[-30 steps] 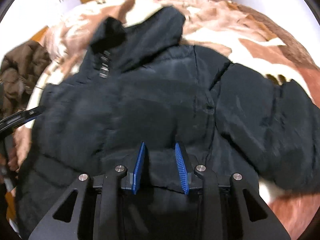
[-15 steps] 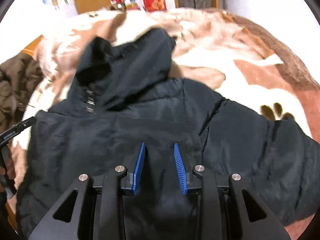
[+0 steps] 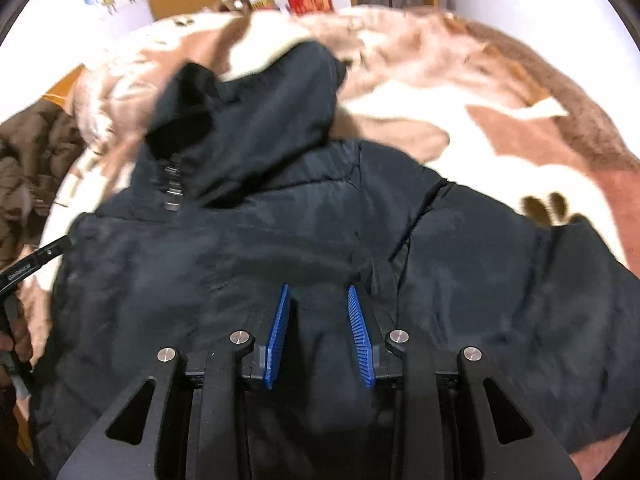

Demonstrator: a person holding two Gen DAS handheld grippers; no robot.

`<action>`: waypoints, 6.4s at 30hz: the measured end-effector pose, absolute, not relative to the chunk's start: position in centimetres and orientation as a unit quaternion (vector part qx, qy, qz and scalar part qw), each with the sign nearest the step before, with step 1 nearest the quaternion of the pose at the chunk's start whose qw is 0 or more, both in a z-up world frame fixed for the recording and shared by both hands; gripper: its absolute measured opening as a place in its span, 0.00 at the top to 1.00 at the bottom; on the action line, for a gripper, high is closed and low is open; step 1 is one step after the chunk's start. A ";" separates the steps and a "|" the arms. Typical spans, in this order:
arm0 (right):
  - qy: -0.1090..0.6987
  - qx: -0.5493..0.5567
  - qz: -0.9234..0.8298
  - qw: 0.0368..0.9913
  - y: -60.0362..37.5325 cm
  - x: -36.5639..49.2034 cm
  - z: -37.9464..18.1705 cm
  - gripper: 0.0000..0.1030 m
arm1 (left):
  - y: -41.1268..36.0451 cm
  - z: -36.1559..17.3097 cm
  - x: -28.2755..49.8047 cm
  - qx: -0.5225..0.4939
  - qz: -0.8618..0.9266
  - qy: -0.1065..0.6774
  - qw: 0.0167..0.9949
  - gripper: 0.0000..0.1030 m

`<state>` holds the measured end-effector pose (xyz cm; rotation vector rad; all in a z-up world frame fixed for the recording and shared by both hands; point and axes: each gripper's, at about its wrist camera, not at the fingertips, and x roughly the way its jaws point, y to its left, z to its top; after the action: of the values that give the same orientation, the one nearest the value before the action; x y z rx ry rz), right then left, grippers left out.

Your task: Fold large clothes

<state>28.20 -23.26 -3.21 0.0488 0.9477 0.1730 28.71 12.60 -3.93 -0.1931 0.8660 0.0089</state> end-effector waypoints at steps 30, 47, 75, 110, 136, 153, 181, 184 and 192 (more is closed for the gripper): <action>0.421 0.051 0.059 0.904 -26.9 6.2 4.0 0.62 | 4.6 2.8 6.7 -0.107 -0.051 0.428 0.896 0.44; 0.409 0.089 0.020 0.908 -31.2 4.6 4.7 0.57 | -0.2 5.6 5.2 -0.085 -0.084 0.415 0.902 0.44; 0.408 0.320 -0.165 0.839 -54.9 12.6 -5.5 0.48 | -2.7 0.0 17.3 -0.051 -0.057 0.452 0.889 0.44; 0.320 0.154 0.127 0.926 -28.3 20.7 14.0 0.89 | 6.4 0.3 14.6 -0.136 0.000 0.431 0.892 0.44; 0.421 0.130 0.259 0.859 -17.9 23.0 2.4 0.46 | 10.0 0.7 17.3 -0.172 -0.008 0.413 0.894 0.35; 0.445 0.130 0.064 0.883 -31.5 27.5 -3.4 0.67 | 3.2 -4.4 26.8 -0.128 -0.041 0.452 0.882 0.90; 0.480 0.045 0.026 0.876 -31.2 34.1 -5.0 0.68 | 2.1 -5.2 32.3 -0.053 -0.012 0.466 0.883 0.64; 0.485 0.039 0.032 0.873 -30.9 34.4 -6.8 0.69 | 2.5 -8.2 32.2 -0.045 -0.016 0.459 0.887 0.64; 0.466 0.036 0.021 0.884 -30.6 32.3 -3.4 0.69 | 3.3 -7.0 31.9 -0.049 -0.020 0.463 0.885 0.65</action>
<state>32.30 -30.63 -3.40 0.0757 0.9703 0.0431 31.91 3.27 -7.01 -0.1018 0.9634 -0.0417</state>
